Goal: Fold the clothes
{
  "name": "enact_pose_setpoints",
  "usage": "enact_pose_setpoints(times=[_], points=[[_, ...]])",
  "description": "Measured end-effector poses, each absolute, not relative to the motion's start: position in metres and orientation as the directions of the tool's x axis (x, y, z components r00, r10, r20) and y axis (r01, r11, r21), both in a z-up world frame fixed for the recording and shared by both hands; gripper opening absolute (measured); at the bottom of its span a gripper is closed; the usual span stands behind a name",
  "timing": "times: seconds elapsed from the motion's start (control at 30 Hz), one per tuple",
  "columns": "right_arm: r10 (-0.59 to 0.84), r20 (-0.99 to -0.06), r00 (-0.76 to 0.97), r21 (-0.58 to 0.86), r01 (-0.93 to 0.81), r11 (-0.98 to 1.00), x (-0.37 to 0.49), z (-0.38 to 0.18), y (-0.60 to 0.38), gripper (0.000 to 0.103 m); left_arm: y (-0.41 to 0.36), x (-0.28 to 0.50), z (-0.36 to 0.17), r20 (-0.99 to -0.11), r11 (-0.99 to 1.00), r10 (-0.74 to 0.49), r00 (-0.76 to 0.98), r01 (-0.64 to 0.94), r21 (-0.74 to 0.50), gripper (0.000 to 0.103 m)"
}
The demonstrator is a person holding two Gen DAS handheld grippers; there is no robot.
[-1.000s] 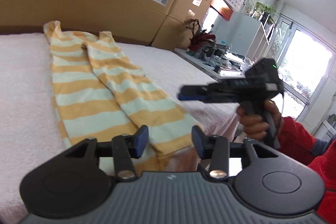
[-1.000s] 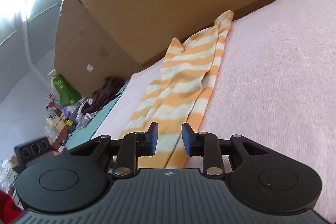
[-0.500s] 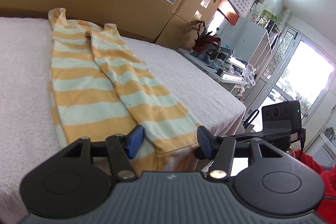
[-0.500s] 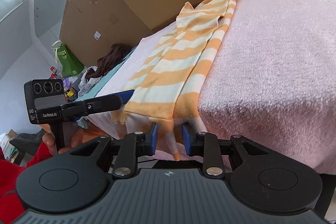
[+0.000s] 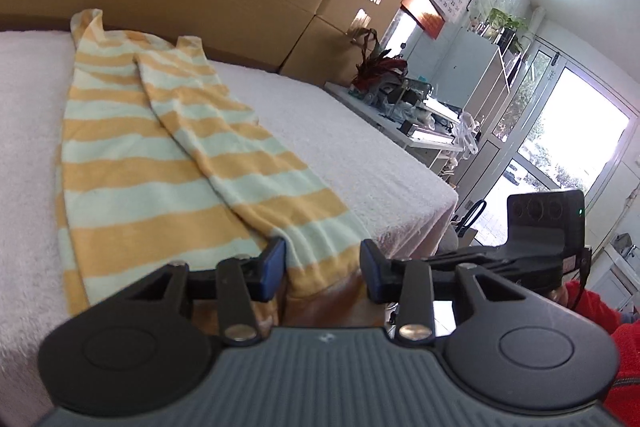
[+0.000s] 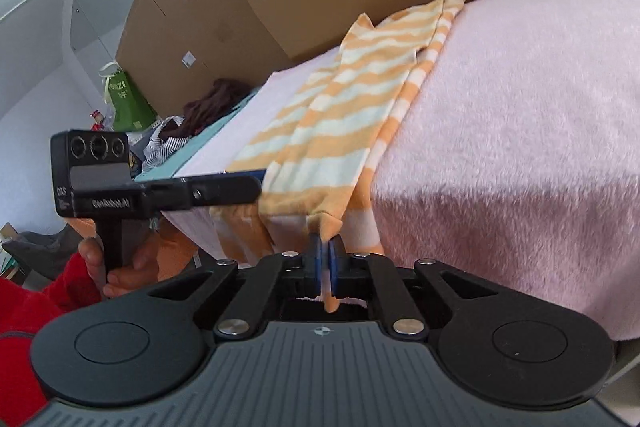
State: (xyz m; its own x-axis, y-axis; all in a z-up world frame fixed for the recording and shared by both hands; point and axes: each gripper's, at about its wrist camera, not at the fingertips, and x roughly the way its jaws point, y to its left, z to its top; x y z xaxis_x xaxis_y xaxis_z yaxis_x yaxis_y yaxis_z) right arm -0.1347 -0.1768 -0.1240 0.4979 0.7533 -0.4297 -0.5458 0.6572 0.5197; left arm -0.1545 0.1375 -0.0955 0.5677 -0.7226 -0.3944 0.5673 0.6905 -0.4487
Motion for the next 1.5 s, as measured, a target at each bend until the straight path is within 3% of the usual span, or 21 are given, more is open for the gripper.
enact_pose_setpoints(times=[0.27,0.37,0.47,0.5,0.57,0.67,0.77,0.87,1.0,1.03,1.07,1.13,1.2,1.27,1.37,1.43,1.5], points=[[0.749,-0.436,0.498,0.554,-0.507,0.66,-0.124,-0.136,-0.17,0.012,0.145,-0.142,-0.092,-0.4,0.726,-0.686,0.607,0.53,-0.439,0.037],[0.75,-0.456,0.479,0.543,-0.518,0.661,-0.123,-0.137,-0.167,0.013,0.143,-0.136,-0.092,-0.429,0.76,-0.649,0.628,0.514,-0.398,0.019],[0.731,-0.489,0.476,0.455,-0.576,0.68,-0.127,-0.124,-0.17,0.014,0.142,-0.13,-0.088,-0.469,0.804,-0.594,0.654,0.497,-0.325,0.018],[0.717,-0.499,0.486,0.414,-0.594,0.69,-0.128,-0.116,-0.176,0.023,0.143,-0.128,-0.085,-0.473,0.815,-0.578,0.665,0.496,-0.299,0.018],[0.706,-0.483,0.519,0.365,-0.613,0.701,-0.127,-0.094,-0.191,0.029,0.142,-0.128,-0.076,-0.454,0.825,-0.562,0.691,0.509,-0.247,0.022],[0.713,-0.368,0.596,0.376,-0.606,0.701,-0.113,-0.062,-0.209,0.028,0.134,-0.119,-0.066,-0.407,0.795,-0.602,0.687,0.563,-0.227,0.04],[0.702,-0.319,0.637,0.431,-0.562,0.706,-0.071,-0.049,-0.198,0.029,0.119,-0.105,-0.065,-0.396,0.762,-0.641,0.658,0.607,-0.226,0.043],[0.668,-0.394,0.632,0.441,-0.508,0.74,-0.013,-0.056,-0.171,0.028,0.104,-0.089,-0.078,-0.474,0.78,-0.603,0.642,0.599,-0.183,0.042],[0.686,-0.483,0.544,0.488,-0.483,0.727,0.051,-0.074,-0.143,0.027,0.111,-0.088,-0.083,-0.5,0.774,-0.603,0.622,0.608,-0.178,0.046],[0.66,-0.502,0.559,0.471,-0.464,0.75,0.062,-0.077,-0.141,0.023,0.114,-0.088,-0.082,-0.501,0.772,-0.606,0.618,0.61,-0.182,0.046],[0.631,-0.52,0.575,0.451,-0.443,0.775,0.073,-0.08,-0.139,0.01,0.116,-0.087,-0.079,-0.501,0.77,-0.609,0.615,0.61,-0.188,0.046],[0.591,-0.528,0.61,0.449,-0.39,0.804,0.091,-0.076,-0.141,0.01,0.121,-0.083,-0.071,-0.483,0.774,-0.607,0.631,0.608,-0.178,0.056],[0.606,-0.495,0.623,0.477,-0.388,0.789,0.106,-0.07,-0.138,0.021,0.121,-0.07,-0.07,-0.491,0.769,-0.611,0.62,0.611,-0.185,0.067],[0.653,-0.462,0.6,0.512,-0.421,0.749,0.122,-0.065,-0.131,0.021,0.119,-0.056,-0.07,-0.505,0.763,-0.617,0.604,0.615,-0.197,0.069],[0.619,-0.508,0.599,0.505,-0.375,0.778,0.156,-0.072,-0.116,0.021,0.118,-0.034,-0.07,-0.524,0.754,-0.625,0.578,0.621,-0.214,0.067],[0.595,-0.499,0.63,0.505,-0.346,0.791,0.178,-0.077,-0.121,0.012,0.119,-0.023,-0.071,-0.53,0.745,-0.638,0.559,0.622,-0.241,0.066],[0.543,-0.497,0.677,0.514,-0.274,0.813,0.205,-0.084,-0.129,0.01,0.125,-0.019,-0.074,-0.521,0.729,-0.664,0.537,0.618,-0.294,0.072]])
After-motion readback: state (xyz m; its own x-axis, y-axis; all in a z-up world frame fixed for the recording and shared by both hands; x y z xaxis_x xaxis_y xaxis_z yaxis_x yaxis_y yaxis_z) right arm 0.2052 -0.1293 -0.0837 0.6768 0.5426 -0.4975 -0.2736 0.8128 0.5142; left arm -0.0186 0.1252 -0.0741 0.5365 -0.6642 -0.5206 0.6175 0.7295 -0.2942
